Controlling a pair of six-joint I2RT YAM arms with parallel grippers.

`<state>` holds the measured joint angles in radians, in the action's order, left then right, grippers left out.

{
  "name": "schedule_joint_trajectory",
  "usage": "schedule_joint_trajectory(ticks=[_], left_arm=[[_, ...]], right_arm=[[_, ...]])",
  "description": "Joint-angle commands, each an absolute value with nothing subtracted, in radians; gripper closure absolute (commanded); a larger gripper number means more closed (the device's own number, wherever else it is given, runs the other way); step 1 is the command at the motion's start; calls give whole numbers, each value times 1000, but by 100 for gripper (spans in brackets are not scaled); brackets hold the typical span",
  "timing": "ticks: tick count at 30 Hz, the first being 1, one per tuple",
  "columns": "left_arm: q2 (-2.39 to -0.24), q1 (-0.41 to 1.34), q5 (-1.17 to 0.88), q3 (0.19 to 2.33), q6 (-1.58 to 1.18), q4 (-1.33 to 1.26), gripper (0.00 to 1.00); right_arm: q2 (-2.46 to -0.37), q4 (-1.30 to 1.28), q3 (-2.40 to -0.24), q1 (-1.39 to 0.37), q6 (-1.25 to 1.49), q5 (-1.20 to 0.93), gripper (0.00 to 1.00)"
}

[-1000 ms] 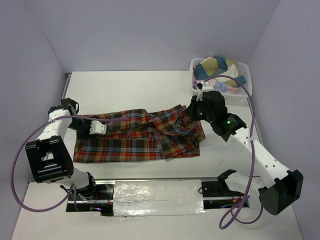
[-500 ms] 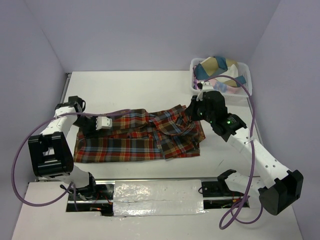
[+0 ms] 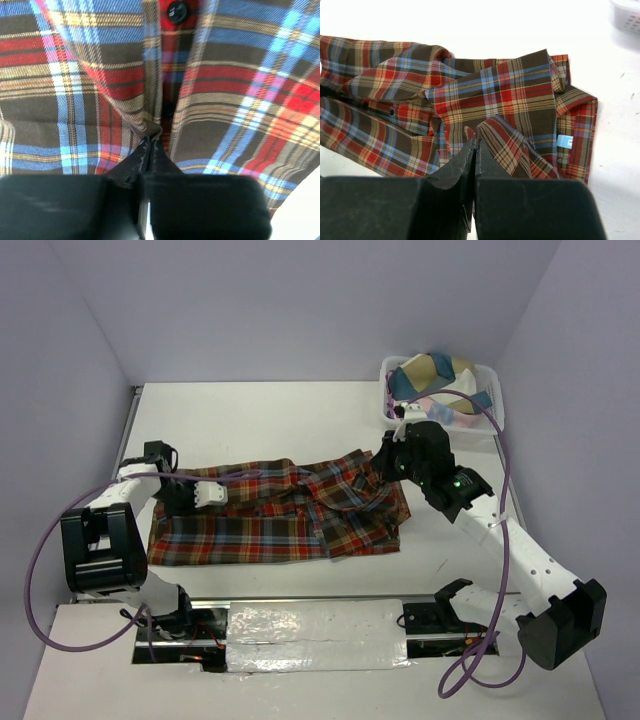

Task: Fold and stack the long sleeve shirts
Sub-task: Fold the shirt

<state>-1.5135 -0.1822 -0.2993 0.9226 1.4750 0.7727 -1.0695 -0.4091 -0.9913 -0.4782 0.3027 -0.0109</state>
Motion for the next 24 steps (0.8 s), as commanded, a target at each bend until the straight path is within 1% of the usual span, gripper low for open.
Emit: schedule_joint_trajectory(ticks=[1,2,5,8,10,14,19,22,23,24], left_arm=[[-1490,-179,-255,922,1453,732,98],[-1488,-181,-256,928,1447,730,100],[-1489,-179,-265,954,1424,716,100],[-1493,-179,-256,991,1364,629,100],[-1505,-179,-247,1020,1315,542,100],[-1549,-179,-262,1141,1238,462,100],[-1601,-173,-252,1247,1171,390,100],[-1640,-173,-239,1362,1114,348,100],[-1649,-172,-239,1388,1098,342,100],[-1660,-173,-241,1411,1086,344,100]], right_arm=[[-1071,-406,-1046,-482,272,23,100],[-1072,-408,-1051,-482,267,29,100],[-1080,-408,-1078,-477,249,46,100],[-1130,-407,-1146,-416,248,19,100],[-1164,-408,-1225,-351,252,-24,100],[-1267,-377,-1360,-327,210,-20,100],[-1391,-386,-1572,-316,153,24,100],[-1497,-435,-1751,-281,140,46,100],[-1561,-460,-1872,-266,140,57,100],[-1593,-510,-1941,-262,138,66,100]])
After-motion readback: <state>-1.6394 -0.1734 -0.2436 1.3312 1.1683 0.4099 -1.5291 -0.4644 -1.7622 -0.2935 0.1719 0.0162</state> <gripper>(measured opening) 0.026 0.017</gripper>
